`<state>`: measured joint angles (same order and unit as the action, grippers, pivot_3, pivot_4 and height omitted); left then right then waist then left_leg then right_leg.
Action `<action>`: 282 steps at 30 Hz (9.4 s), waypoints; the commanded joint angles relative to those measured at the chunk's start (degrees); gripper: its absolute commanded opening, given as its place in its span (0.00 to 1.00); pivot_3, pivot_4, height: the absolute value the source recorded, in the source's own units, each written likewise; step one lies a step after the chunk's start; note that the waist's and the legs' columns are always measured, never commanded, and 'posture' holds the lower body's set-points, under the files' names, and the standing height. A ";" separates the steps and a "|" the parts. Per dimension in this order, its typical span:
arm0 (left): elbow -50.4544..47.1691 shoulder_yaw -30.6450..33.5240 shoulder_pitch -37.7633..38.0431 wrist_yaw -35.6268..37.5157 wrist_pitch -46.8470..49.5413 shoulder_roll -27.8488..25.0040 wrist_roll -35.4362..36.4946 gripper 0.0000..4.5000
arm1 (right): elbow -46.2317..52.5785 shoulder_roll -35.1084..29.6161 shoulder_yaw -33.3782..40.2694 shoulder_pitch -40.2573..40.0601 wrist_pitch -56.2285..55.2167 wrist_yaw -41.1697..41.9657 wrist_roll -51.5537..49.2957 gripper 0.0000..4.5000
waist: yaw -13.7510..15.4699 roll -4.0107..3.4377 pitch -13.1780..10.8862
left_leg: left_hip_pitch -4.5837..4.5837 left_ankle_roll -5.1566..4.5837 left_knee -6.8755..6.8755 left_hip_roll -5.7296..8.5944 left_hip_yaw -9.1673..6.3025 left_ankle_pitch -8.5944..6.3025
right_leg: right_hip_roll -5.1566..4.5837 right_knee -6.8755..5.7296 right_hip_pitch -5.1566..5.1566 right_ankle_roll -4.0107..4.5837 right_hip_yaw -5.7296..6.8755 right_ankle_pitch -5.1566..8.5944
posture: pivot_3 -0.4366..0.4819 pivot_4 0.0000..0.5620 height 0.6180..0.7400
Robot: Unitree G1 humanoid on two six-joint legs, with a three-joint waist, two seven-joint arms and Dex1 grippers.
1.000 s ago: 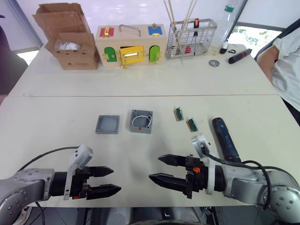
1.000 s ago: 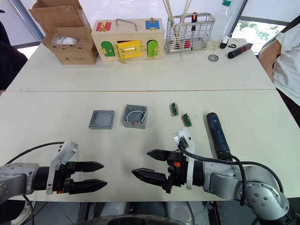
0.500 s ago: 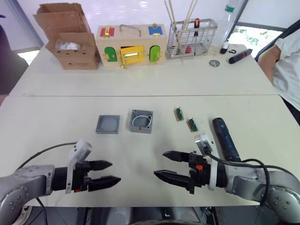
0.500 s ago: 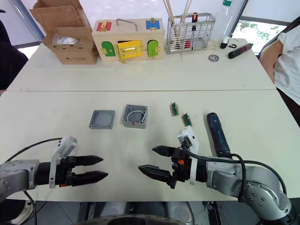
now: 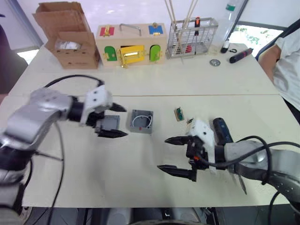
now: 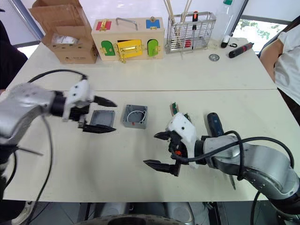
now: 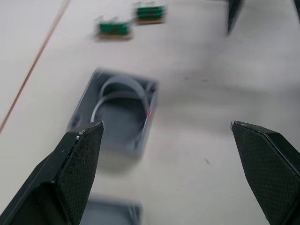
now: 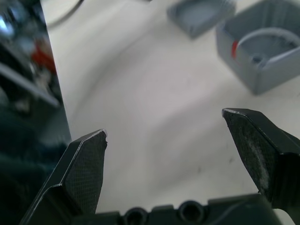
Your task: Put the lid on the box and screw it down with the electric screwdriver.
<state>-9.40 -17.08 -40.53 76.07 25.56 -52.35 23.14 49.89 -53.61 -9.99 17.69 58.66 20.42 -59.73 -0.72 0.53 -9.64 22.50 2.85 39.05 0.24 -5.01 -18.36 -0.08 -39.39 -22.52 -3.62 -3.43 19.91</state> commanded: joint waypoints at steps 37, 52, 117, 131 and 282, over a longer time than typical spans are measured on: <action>26.40 -12.13 -11.30 14.91 -24.82 16.65 -22.32 0.01 | 5.24 5.48 10.70 -6.97 4.26 -8.56 -1.79 1.00 | -0.03 0.03 0.02 | -0.01 -0.05 0.14 -0.02 -0.05 -0.02 | 0.06 -0.37 -0.09 0.00 -0.02 0.00 | 0.48 0.27 1.00; 30.89 -28.78 -18.99 16.43 -38.16 12.93 -12.77 0.01 | 7.94 -0.41 13.75 -13.26 2.56 -10.19 -9.72 1.00 | -0.12 0.04 0.01 | -0.02 -0.06 0.17 -0.02 -0.05 -0.01 | 0.09 -0.49 -0.12 0.00 -0.02 0.00 | 0.48 0.27 1.00; 36.50 6.32 -18.23 -46.09 66.94 10.75 -0.53 0.74 | -1.55 9.28 0.94 10.74 2.93 3.34 8.94 1.00 | 0.00 0.13 0.06 | 0.16 0.37 0.23 0.14 -0.14 0.23 | -0.21 -0.80 -0.47 -0.03 0.18 0.02 | 0.48 0.27 1.00; 34.30 3.28 -13.17 -50.69 66.94 12.64 1.22 0.45 | 2.18 11.88 3.36 5.94 4.63 -2.21 8.73 1.00 | -0.17 -0.28 0.60 | -0.02 0.25 0.15 0.25 -0.08 0.16 | -0.38 -0.84 -0.33 -0.05 0.22 0.04 | 0.48 0.27 1.00; 12.63 10.54 -3.24 0.13 29.77 5.67 11.63 0.89 | -38.18 18.85 -16.11 -7.28 -85.39 -19.28 118.51 0.04 | -1.75 -0.34 0.83 | -0.02 0.59 0.08 0.46 0.08 0.35 | -0.55 -0.85 -0.37 -0.28 0.38 0.17 | 0.48 0.27 1.00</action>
<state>5.19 -8.54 -43.54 76.26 54.85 -46.51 33.54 11.15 -34.90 -26.90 10.40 -26.66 1.43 58.50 -2.48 0.19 -8.81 22.48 3.44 39.12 0.70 -4.93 -18.01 -0.62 -40.24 -22.90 -3.89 -3.04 20.08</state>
